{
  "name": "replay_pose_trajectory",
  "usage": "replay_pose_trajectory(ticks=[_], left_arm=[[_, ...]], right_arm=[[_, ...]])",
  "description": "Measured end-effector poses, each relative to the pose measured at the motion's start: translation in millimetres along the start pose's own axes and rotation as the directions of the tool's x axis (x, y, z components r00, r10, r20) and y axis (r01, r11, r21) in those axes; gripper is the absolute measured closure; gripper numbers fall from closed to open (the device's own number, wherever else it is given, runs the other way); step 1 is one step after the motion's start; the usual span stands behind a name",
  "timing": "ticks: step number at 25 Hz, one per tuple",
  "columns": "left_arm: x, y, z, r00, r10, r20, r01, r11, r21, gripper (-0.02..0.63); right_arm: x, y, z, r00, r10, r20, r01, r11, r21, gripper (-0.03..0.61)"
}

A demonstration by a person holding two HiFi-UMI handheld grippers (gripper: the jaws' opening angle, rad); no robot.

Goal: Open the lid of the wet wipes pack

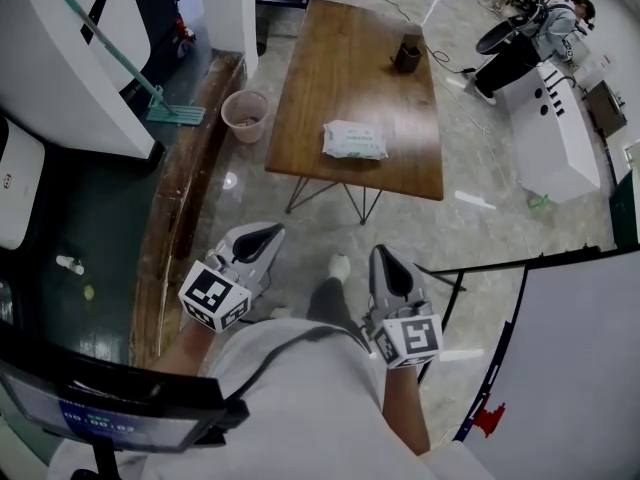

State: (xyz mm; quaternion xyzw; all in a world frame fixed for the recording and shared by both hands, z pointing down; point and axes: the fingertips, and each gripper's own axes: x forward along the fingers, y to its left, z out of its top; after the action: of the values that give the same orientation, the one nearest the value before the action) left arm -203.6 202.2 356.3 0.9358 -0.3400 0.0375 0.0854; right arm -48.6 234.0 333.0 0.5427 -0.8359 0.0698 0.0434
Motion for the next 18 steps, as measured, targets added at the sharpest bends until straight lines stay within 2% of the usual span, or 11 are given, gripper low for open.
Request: replay_pose_trajectory(ticks=[6, 18], left_arm=[[45.9, 11.3, 7.8, 1.0, 0.013, -0.01, -0.013, 0.999, 0.032, 0.609], [174.4, 34.0, 32.4, 0.998, 0.055, -0.039, -0.054, 0.998, 0.015, 0.609]], right_arm=[[30.0, -42.1, 4.4, 1.0, 0.023, 0.013, -0.024, 1.0, 0.007, 0.569], [102.0, -155.8, 20.3, 0.994, 0.103, -0.019, -0.103, 0.995, 0.015, 0.571]])
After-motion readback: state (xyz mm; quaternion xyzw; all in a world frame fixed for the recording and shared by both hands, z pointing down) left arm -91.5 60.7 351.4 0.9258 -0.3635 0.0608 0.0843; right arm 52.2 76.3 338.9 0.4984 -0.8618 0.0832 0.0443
